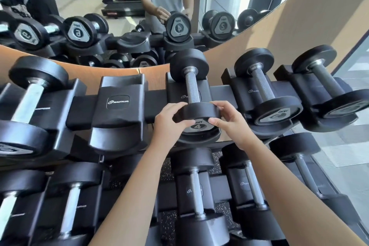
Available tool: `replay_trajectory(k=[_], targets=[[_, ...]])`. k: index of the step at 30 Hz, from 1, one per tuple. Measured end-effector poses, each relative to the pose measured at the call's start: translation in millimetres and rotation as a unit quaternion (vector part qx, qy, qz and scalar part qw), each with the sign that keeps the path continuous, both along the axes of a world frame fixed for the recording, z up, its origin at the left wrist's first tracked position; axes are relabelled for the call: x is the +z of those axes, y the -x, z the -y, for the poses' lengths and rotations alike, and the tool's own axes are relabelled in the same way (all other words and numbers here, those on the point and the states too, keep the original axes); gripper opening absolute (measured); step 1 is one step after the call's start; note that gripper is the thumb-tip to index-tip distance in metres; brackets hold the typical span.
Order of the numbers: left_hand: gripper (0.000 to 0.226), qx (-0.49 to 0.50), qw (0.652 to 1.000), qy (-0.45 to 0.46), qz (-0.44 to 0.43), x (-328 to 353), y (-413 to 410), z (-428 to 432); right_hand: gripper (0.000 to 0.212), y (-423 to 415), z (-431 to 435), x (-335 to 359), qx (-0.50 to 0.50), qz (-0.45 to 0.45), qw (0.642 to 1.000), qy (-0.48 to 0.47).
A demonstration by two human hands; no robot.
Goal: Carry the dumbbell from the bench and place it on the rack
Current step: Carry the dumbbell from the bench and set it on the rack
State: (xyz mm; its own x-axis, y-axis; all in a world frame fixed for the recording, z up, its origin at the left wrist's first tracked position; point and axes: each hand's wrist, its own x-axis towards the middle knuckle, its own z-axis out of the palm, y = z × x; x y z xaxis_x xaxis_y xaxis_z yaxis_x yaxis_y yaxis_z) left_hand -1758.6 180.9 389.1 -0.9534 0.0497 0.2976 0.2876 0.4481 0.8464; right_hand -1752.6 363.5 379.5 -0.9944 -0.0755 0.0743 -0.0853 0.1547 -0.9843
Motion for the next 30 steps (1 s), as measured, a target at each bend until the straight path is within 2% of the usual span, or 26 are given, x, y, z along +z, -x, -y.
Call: replay_trajectory(k=[5, 10, 13, 16, 20, 25, 30], targets=[[0.051, -0.044, 0.998, 0.016, 0.036, 0, -7, 7, 0.038, -8, 7, -1, -0.022, 0.003, 1.000, -0.011], [0.056, -0.044, 0.997, 0.055, 0.018, -8, -32, 14, 0.054, -30, 13, -5, -0.086, -0.026, 0.985, -0.151], [0.050, -0.024, 0.995, 0.099, 0.000, -13, -57, 18, 0.052, -50, 16, -4, -0.088, -0.058, 0.969, -0.224], [0.045, 0.025, 0.985, 0.169, -0.032, -13, -88, 18, 0.046, -71, 20, 2, -0.076, -0.119, 0.935, -0.326], [0.043, 0.106, 0.961, 0.248, -0.056, -10, -139, 12, 0.041, -104, 31, 14, -0.032, -0.214, 0.888, -0.405], [0.039, 0.223, 0.931, 0.285, -0.042, -9, -206, 5, 0.040, -145, 41, 18, 0.040, -0.295, 0.850, -0.435], [0.038, 0.317, 0.899, 0.301, -0.018, -10, -273, 0, 0.039, -188, 57, 14, 0.112, -0.332, 0.842, -0.409]])
